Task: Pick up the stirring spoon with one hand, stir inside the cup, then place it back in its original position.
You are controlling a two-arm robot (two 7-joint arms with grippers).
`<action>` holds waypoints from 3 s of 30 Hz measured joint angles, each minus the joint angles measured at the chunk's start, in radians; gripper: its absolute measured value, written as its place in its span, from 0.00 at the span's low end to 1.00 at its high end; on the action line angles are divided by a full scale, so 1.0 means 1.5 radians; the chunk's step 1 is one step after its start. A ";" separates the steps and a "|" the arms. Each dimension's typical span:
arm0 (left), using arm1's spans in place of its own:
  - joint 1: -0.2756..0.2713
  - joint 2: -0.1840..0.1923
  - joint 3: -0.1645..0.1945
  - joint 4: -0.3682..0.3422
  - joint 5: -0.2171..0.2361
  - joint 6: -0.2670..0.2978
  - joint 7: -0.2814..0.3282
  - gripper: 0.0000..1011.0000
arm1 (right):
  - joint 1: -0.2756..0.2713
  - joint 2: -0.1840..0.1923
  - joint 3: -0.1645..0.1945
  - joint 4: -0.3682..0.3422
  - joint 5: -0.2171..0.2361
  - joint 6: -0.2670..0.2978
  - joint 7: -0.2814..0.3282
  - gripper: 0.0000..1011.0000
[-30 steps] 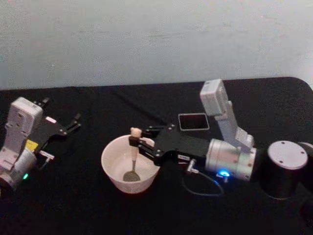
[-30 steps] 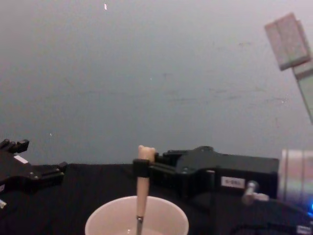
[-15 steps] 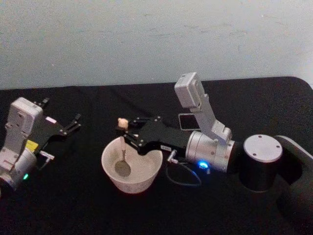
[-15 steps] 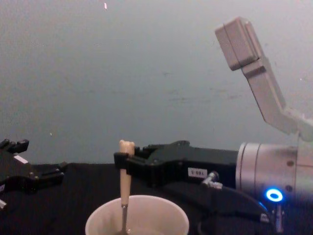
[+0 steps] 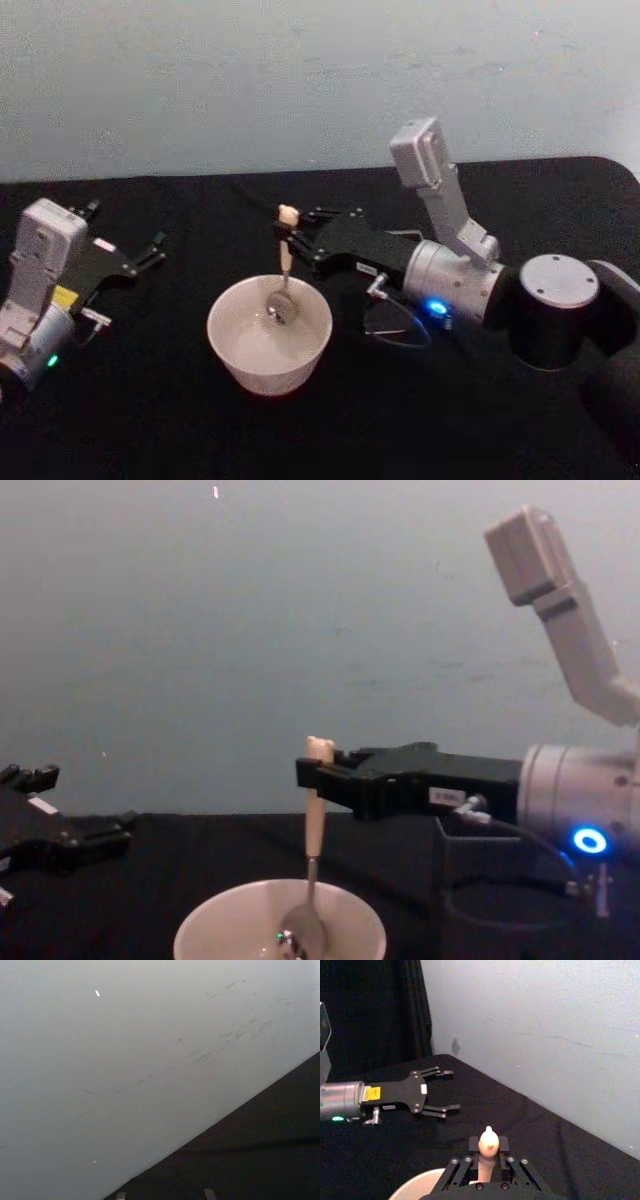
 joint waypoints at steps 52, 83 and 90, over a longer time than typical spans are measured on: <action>0.000 0.000 0.000 0.000 0.000 0.000 0.000 0.99 | 0.025 -0.021 -0.040 0.038 -0.030 -0.017 0.025 0.22; 0.000 0.000 0.000 0.000 0.000 0.000 0.000 0.99 | -0.066 0.085 -0.010 -0.101 0.008 -0.002 0.072 0.22; 0.000 0.000 0.000 0.000 0.000 0.000 0.000 0.99 | -0.046 0.056 -0.026 -0.080 0.017 0.011 0.065 0.22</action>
